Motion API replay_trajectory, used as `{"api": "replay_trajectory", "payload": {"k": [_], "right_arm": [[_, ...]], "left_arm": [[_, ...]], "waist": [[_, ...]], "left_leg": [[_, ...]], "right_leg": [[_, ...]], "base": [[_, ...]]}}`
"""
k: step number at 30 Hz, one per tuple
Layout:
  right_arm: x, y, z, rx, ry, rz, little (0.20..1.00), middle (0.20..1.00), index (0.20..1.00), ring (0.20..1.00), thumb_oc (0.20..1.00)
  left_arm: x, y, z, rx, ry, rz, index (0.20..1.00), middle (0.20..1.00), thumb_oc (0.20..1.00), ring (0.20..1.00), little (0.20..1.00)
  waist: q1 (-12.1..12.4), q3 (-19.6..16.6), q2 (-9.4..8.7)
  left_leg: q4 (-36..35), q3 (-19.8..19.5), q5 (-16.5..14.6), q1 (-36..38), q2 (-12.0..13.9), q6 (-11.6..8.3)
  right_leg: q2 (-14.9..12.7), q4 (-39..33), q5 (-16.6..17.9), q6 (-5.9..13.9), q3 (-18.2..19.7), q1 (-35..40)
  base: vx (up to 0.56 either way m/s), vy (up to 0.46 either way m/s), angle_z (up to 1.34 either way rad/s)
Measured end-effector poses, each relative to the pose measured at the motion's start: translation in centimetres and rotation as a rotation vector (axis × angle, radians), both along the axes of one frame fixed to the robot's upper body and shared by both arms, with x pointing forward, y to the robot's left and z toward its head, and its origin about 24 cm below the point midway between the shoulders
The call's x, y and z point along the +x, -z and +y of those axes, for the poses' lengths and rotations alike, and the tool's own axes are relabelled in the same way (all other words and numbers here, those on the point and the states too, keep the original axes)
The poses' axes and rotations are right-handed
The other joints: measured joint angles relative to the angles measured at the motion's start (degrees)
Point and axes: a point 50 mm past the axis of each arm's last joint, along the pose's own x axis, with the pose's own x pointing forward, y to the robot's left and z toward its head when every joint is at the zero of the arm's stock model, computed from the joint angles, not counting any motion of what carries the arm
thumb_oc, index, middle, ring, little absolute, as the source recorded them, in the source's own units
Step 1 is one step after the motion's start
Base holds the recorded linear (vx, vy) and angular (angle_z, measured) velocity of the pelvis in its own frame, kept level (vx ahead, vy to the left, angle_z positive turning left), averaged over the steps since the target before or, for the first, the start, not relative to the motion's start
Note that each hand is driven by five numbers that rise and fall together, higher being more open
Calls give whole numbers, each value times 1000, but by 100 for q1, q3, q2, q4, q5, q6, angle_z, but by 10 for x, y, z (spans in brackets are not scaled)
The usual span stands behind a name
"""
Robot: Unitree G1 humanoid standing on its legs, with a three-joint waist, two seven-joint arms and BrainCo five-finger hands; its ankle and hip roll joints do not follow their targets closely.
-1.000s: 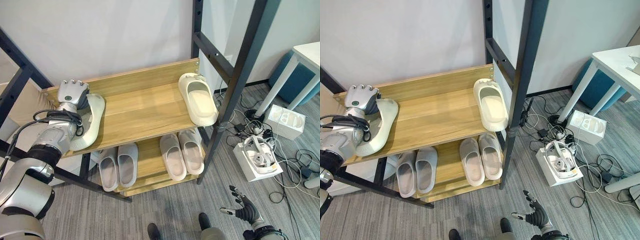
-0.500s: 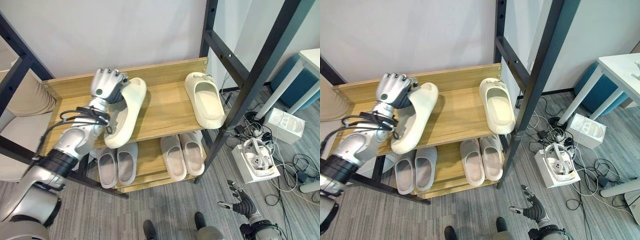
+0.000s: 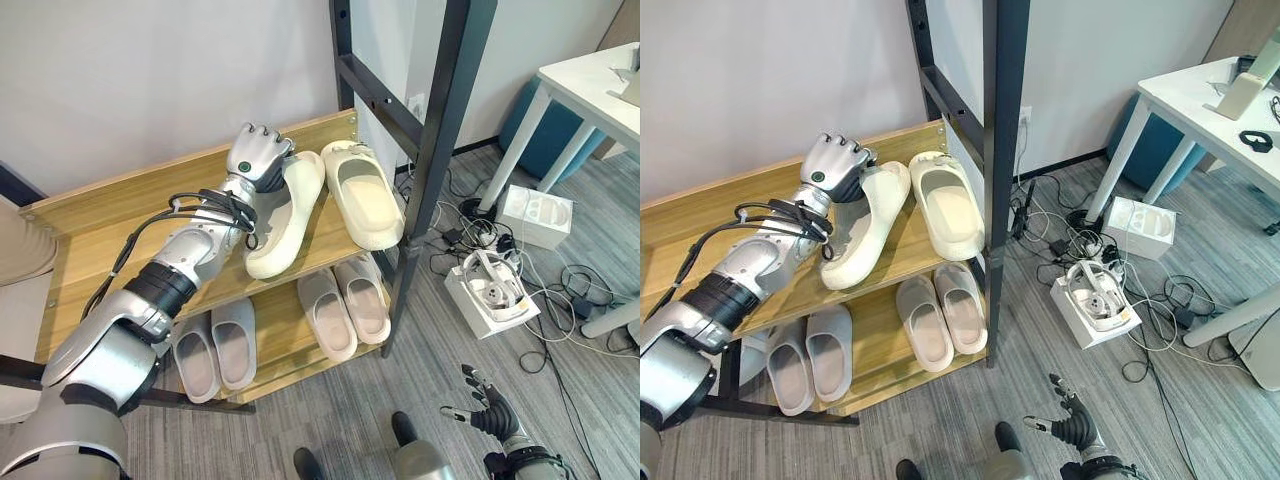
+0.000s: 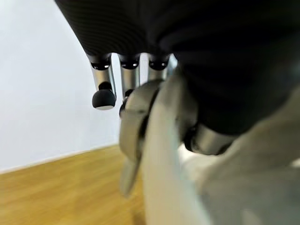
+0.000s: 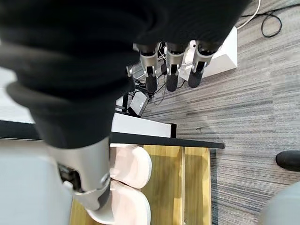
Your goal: Arrange the slippers neatly on the shoe rack.
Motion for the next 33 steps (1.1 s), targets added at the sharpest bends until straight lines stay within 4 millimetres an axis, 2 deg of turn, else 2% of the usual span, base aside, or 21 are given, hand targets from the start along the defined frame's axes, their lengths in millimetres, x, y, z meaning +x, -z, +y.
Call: {"api": "replay_trajectory", "payload": {"k": [1,2,8,11,13,14,18,19,20,21,22,23,24,25,26,29,33], "right_arm": [[0,0,0,0,-1,0,1000,1000,1000,1000,1000],[0,0,0,0,-1,0,1000,1000,1000,1000,1000],[0,0,0,7,3,2,1000,1000,1000,1000,1000],[0,0,0,10,3,2,1000,1000,1000,1000,1000],[0,0,0,11,2,2,1000,1000,1000,1000,1000],[2,0,1,11,0,0,1000,1000,1000,1000,1000],[6,-1,2,17,-5,-7,1000,1000,1000,1000,1000],[4,1,3,22,3,10,1000,1000,1000,1000,1000],[1,3,3,24,9,19,1000,1000,1000,1000,1000],[1,3,3,27,11,23,1000,1000,1000,1000,1000],[2,3,5,34,12,17,1000,1000,1000,1000,1000],[3,3,6,47,27,10,1000,1000,1000,1000,1000],[2,4,6,56,46,14,1000,1000,1000,1000,1000],[2,5,7,59,48,24,1000,1000,1000,1000,1000],[1,6,8,61,42,30,1000,1000,1000,1000,1000],[3,6,9,65,31,30,1000,1000,1000,1000,1000],[5,5,10,65,28,32,1000,1000,1000,1000,1000]], "left_arm": [[1,-1,-1,1,-1,1,448,448,448,448,448],[1,0,-2,1,0,7,1000,1000,1000,1000,1000],[2,0,-5,5,2,25,1000,1000,1000,1000,1000],[-12,-17,-9,4,70,-35,1000,1000,1000,1000,1000],[-16,-19,-9,-17,83,-49,1000,1000,1000,1000,1000],[-19,-21,-6,-33,82,-56,1000,1000,1000,1000,1000],[-42,-27,12,-117,88,-112,1000,1000,1000,1000,1000],[-74,-27,20,-251,156,-169,1000,1000,1000,1000,1000],[-81,-24,19,-288,186,-169,1000,1000,1000,1000,1000],[-83,-18,21,-326,204,-128,1000,1000,1000,1000,1000],[-88,-9,27,-395,209,-94,1000,1000,1000,1000,1000],[-94,7,32,-504,212,-37,1000,1000,1000,1000,1000],[-101,30,37,-691,224,59,1000,1000,1000,1000,1000],[-104,50,35,-802,221,147,1000,1000,1000,1000,1000],[-103,63,31,-835,229,233,1000,1000,1000,1000,1000],[-101,85,11,-1019,302,403,1000,1000,1000,1000,1000],[-101,96,-7,-1167,394,566,1000,1000,1000,1000,1000]], "waist": [[-6,-3,5],[-8,-5,7],[89,-9,5],[243,-4,-26],[275,-3,-60],[371,-10,-69],[547,-42,-140],[625,-47,-175],[688,-54,-211],[817,-80,-238],[836,-115,-258],[859,-166,-256],[871,-232,-255],[880,-242,-261],[953,-237,-285],[982,-251,-284],[904,-276,-242]], "left_leg": [[0,-1,-7,7,0,-10],[0,-3,-6,11,1,-9],[1,-61,1,15,-1,-1],[1,-202,5,43,-5,4],[1,-213,8,68,-7,6],[0,-230,6,76,-10,6],[0,-386,12,62,-22,10],[2,-402,12,74,-20,10],[5,-407,25,71,-20,13],[10,-459,38,68,-32,22],[3,-486,24,68,-46,31],[1,-500,3,65,-60,31],[0,-501,-14,69,-77,41],[2,-515,-13,78,-90,46],[3,-533,-4,65,-93,44],[0,-534,3,59,-117,55],[0,-532,9,60,-118,58]], "right_leg": [[0,0,-9,13,1,7],[2,1,-7,12,2,34],[6,2,43,-49,-53,85],[10,2,32,-52,-192,191],[7,1,8,-45,-214,233],[7,2,3,-46,-216,237],[18,2,-14,-43,-364,315],[19,2,-26,-47,-376,338],[8,2,-31,-49,-371,343],[9,1,-48,-35,-430,376],[1,2,-70,-19,-456,349],[-7,2,-95,-4,-480,360],[-31,1,-115,5,-483,368],[-63,-5,-111,-8,-487,398],[-63,-27,-112,-9,-501,398],[-90,-4,-124,11,-502,391],[-90,-1,-100,-6,-512,413]], "base": [[0,0,0],[0,0,0],[0,-6,5],[-1,8,18],[0,4,12],[0,0,0],[-8,-10,16],[-7,-4,15],[3,10,19],[3,17,18],[4,15,16],[1,7,7],[-7,10,13],[-11,12,16],[-19,15,9],[-3,2,1],[-6,3,-3]]}}
